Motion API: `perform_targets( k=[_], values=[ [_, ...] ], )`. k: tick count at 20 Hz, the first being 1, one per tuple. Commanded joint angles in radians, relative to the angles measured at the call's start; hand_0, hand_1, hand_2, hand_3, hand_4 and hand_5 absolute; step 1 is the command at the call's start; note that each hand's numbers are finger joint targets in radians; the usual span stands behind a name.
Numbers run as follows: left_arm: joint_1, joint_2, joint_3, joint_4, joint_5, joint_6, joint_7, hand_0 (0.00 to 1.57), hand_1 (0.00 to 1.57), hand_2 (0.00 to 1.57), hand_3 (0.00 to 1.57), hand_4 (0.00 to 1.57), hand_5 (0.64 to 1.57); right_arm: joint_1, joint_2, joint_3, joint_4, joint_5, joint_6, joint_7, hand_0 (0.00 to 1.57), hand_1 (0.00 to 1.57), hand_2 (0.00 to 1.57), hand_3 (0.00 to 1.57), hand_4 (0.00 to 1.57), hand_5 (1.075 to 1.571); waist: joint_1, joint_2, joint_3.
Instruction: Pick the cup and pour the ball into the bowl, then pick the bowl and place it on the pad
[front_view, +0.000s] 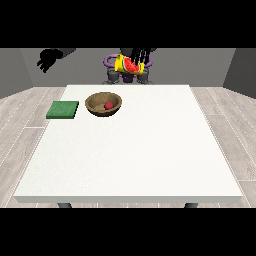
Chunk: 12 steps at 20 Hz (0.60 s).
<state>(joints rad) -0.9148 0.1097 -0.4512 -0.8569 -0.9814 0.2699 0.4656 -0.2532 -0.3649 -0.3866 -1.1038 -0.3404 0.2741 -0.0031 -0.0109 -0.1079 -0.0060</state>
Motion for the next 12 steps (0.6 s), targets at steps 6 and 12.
perform_targets(
  k=[6, 12],
  values=[
    [0.056, 0.001, 0.486, -0.249, 0.637, -0.031, -0.205, 0.0, 0.0, 0.0, 0.0, 1.09, 1.571, 0.014, 0.034, 0.0, 0.002, 0.041, -0.092, -0.013, 0.0, 0.0, 0.0, 0.0, 0.78, 1.555, 0.139, 0.021, -0.0073],
    [0.044, 0.156, 0.701, -0.276, 0.956, -0.339, -0.324, 0.0, 0.0, 0.0, 0.0, 1.06, 1.566, 0.037, 0.158, 0.013, 0.017, 0.053, -0.161, -0.111, 0.0, 0.0, 0.0, 0.0, 0.72, 1.566, 0.2, 0.137, 0.0026]
  ],
)
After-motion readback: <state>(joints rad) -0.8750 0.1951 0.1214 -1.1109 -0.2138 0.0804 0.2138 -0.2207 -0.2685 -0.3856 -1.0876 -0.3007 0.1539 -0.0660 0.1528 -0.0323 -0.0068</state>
